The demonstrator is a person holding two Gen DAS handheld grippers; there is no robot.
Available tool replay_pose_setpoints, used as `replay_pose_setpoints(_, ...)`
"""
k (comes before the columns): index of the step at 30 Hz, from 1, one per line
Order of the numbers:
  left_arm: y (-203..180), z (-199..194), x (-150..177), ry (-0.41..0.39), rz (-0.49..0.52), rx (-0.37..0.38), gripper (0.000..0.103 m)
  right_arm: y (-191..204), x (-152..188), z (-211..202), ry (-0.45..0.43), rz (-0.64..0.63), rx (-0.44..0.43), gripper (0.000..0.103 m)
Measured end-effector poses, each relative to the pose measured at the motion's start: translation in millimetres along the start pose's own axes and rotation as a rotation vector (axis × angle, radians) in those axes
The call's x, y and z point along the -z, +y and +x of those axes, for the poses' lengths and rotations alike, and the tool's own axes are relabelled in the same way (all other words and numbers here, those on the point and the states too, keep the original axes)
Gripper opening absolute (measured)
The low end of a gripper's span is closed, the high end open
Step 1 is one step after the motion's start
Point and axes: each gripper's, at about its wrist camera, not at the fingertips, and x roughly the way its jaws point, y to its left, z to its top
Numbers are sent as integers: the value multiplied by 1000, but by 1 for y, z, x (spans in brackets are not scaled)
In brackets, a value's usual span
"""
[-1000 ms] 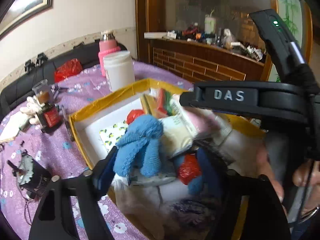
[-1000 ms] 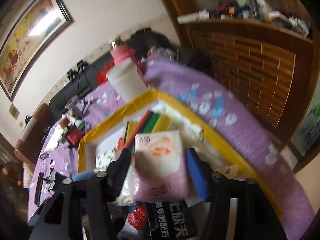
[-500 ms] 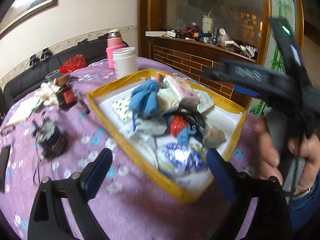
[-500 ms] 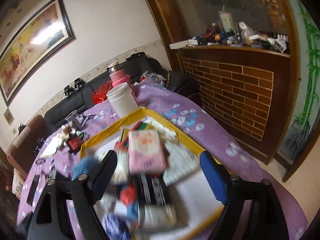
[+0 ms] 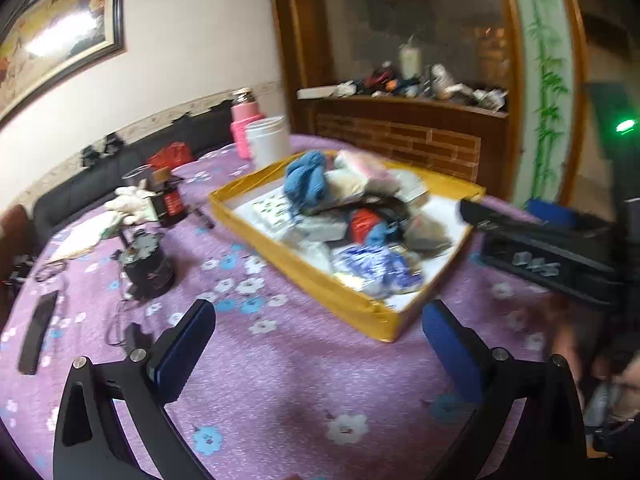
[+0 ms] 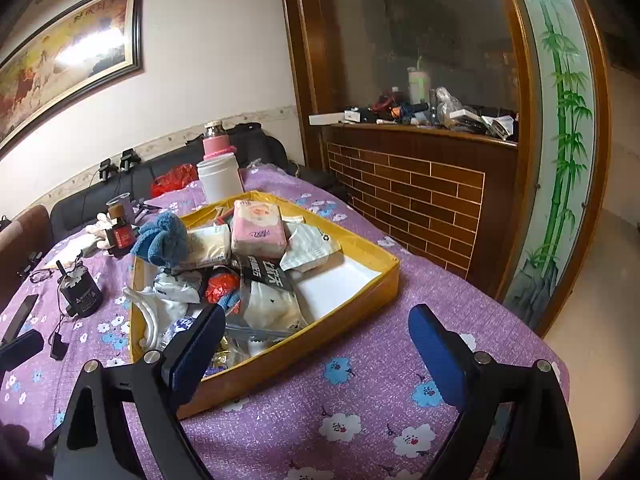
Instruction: Organize soft objects
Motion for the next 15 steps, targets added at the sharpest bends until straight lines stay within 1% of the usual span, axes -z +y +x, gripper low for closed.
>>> replay_pose_setpoints(1,3,-2,0,-3,-8,16,103,0,0,0,3,3,15,95)
replay_pose_setpoints(4,12,-5,-1,-7,-46,41,103,5,-1,-1,5,-4,25,95)
replay_pose_setpoints(6,16,-6,-4,-6,-61,13,103,10,-1,-2,2,-16,29,95)
replay_pose_setpoints(9,26,-6,-7,6,-105,7,103,16,-2,-4,4,-31,33,95)
replay_pose_setpoints(13,31,-6,-10,18,-115,-52,103,18,-4,-2,13,-28,44,95)
replay_pose_setpoints(15,31,-9,-11,14,-109,-101,103,19,-4,-1,17,-20,42,95)
